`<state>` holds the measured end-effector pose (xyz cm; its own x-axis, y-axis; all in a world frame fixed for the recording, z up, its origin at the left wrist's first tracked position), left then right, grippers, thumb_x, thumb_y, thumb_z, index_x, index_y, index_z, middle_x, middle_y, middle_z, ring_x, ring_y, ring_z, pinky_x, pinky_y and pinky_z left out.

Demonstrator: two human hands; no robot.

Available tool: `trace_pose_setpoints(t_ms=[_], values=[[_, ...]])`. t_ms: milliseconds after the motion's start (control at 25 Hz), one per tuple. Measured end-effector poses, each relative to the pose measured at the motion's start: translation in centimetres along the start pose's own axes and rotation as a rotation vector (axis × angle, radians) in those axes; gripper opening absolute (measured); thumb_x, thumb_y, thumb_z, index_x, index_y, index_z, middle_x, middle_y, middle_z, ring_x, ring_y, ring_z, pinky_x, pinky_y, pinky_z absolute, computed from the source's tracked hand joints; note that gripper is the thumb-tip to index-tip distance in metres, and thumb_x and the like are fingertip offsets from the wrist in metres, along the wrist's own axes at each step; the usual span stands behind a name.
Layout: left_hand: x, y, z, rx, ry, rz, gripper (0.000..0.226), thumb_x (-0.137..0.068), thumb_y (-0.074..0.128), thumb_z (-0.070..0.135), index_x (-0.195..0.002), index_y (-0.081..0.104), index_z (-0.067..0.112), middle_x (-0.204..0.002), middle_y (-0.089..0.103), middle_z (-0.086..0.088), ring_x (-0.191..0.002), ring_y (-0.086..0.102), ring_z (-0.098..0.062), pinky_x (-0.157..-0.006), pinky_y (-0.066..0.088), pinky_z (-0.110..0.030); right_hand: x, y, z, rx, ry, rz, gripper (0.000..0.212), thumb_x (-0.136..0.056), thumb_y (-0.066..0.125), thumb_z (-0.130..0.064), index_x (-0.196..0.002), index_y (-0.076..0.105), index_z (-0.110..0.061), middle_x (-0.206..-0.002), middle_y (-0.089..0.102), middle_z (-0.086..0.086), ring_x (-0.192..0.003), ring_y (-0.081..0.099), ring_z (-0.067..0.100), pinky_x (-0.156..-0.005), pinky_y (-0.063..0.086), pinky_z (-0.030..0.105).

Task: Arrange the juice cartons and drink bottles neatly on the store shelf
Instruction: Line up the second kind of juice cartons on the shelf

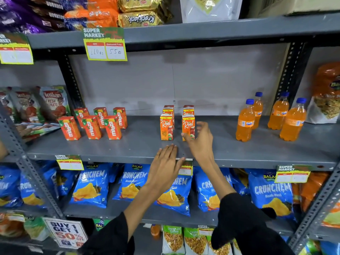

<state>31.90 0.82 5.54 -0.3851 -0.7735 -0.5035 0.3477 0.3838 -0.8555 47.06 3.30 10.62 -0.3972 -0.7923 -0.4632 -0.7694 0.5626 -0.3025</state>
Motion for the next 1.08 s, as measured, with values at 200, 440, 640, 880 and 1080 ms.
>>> trace_pose_setpoints(t_ms=[200, 440, 640, 880, 1080], values=[[1.8, -2.8, -4.9, 0.054, -0.056, 0.074, 0.064, -0.104, 0.027, 0.051, -0.148, 0.041, 0.007, -0.154, 0.045, -0.011, -0.145, 0.037, -0.023, -0.124, 0.019, -0.039, 4.2, 1.5, -3.9, -0.031, -0.176, 0.062, 0.04, -0.087, 0.071, -0.029, -0.121, 0.054, -0.015, -0.117, 0.062, -0.002, -0.106, 0.058, 0.009, -0.093, 0.047, 0.024], [4.6, -6.6, -15.1, 0.042, -0.066, 0.131, 0.061, -0.103, 0.031, 0.048, -0.144, 0.047, 0.005, -0.15, 0.05, -0.012, -0.141, 0.043, -0.026, -0.122, 0.025, -0.042, 6.9, 12.1, -8.5, -0.068, -0.196, 0.018, 0.029, -0.087, 0.072, -0.024, -0.11, 0.06, -0.013, -0.106, 0.067, 0.0, -0.095, 0.063, 0.013, -0.087, 0.052, 0.028], [5.0, -9.5, -24.2, 0.181, -0.179, 0.208, 0.053, -0.104, 0.037, 0.045, -0.143, 0.047, 0.011, -0.148, 0.051, -0.009, -0.137, 0.044, -0.026, -0.114, 0.036, -0.047, 6.1, 20.1, -9.1, -0.113, -0.041, -0.086, 0.032, -0.085, 0.075, -0.023, -0.111, 0.062, -0.009, -0.1, 0.069, 0.005, -0.094, 0.068, 0.019, -0.085, 0.056, 0.032], [4.1, -10.5, -35.3, 0.391, -0.561, 0.356, 0.059, -0.095, 0.058, 0.038, -0.144, 0.039, 0.01, -0.146, 0.048, -0.01, -0.132, 0.046, -0.029, -0.102, 0.047, -0.047, 4.1, 27.3, -9.8, 0.014, 0.07, -0.137, 0.077, -0.074, 0.085, -0.029, -0.132, 0.044, -0.001, -0.126, 0.058, 0.019, -0.118, 0.056, 0.031, -0.098, 0.045, 0.038], [0.2, -8.9, -37.4, 0.36, -0.666, 0.221, 0.08, -0.08, 0.075, 0.05, -0.131, 0.038, 0.0, -0.129, 0.058, -0.021, -0.116, 0.059, -0.041, -0.091, 0.052, -0.049, 3.5, 30.9, -10.7, 0.198, 0.097, -0.053, 0.084, -0.066, 0.088, -0.037, -0.121, 0.043, 0.007, -0.122, 0.048, 0.02, -0.121, 0.043, 0.036, -0.1, 0.038, 0.041]])
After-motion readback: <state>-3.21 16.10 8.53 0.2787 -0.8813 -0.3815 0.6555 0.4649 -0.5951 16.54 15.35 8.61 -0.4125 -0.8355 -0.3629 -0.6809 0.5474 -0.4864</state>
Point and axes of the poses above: each hand's wrist, its own x-axis away from the middle knuckle, its own y-axis out of the palm, z = x × y, the point moved 9 cm from there along -x, towards the middle knuckle
